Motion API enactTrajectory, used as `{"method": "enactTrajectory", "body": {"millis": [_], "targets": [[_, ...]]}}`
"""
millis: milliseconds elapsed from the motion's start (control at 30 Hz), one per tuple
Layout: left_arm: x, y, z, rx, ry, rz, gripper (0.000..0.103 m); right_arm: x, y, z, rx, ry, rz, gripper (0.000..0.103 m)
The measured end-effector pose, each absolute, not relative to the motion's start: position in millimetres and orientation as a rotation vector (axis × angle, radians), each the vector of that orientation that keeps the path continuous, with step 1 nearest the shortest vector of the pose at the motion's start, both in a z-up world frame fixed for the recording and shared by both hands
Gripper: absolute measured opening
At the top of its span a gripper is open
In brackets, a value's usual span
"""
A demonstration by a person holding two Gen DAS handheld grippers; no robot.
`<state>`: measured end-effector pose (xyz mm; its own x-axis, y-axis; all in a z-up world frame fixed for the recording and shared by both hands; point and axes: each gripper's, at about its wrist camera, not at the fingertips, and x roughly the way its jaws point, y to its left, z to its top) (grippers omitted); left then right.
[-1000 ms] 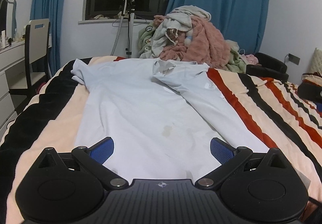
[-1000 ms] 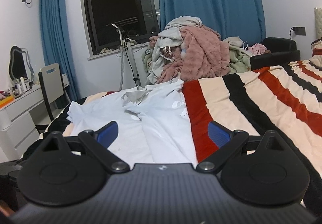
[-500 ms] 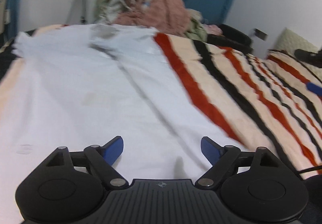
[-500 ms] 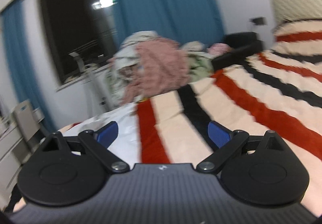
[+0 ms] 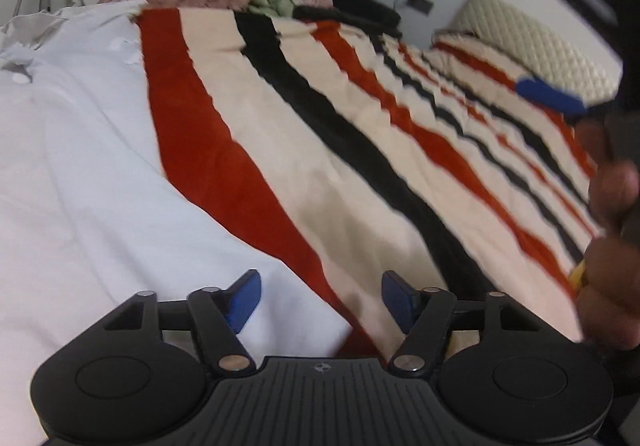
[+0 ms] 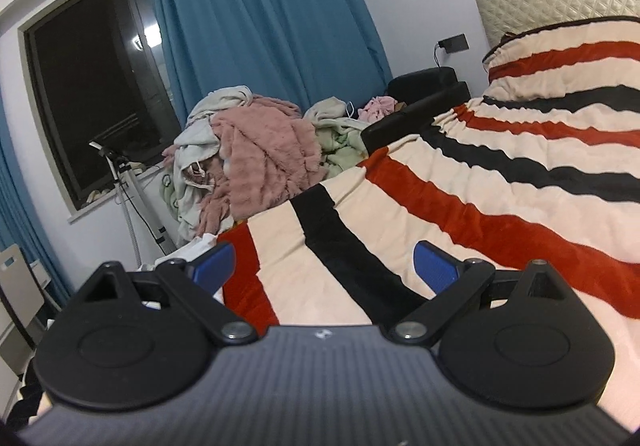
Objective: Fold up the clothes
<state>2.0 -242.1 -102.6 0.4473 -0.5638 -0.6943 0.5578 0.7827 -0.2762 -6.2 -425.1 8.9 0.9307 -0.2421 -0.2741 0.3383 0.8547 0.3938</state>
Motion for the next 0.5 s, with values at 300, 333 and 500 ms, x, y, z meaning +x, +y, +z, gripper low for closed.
{"method": "enactTrajectory", "body": {"millis": [300,333,500], "targets": [[-20,-185,-65,-0.098,0.749,-0.600,0.003,-2,-425,4,0.454,0.232,-0.334,0.098],[-26,-167,-54,-0.140,0.734,-0.594,0.003,-3,-424,5,0.452,0.230,-0.331,0.098],[-63,-74,-20,-0.346,0.693,-0.522,0.003,-8,-412,13,0.425,0.222,-0.285,0.098]]}}
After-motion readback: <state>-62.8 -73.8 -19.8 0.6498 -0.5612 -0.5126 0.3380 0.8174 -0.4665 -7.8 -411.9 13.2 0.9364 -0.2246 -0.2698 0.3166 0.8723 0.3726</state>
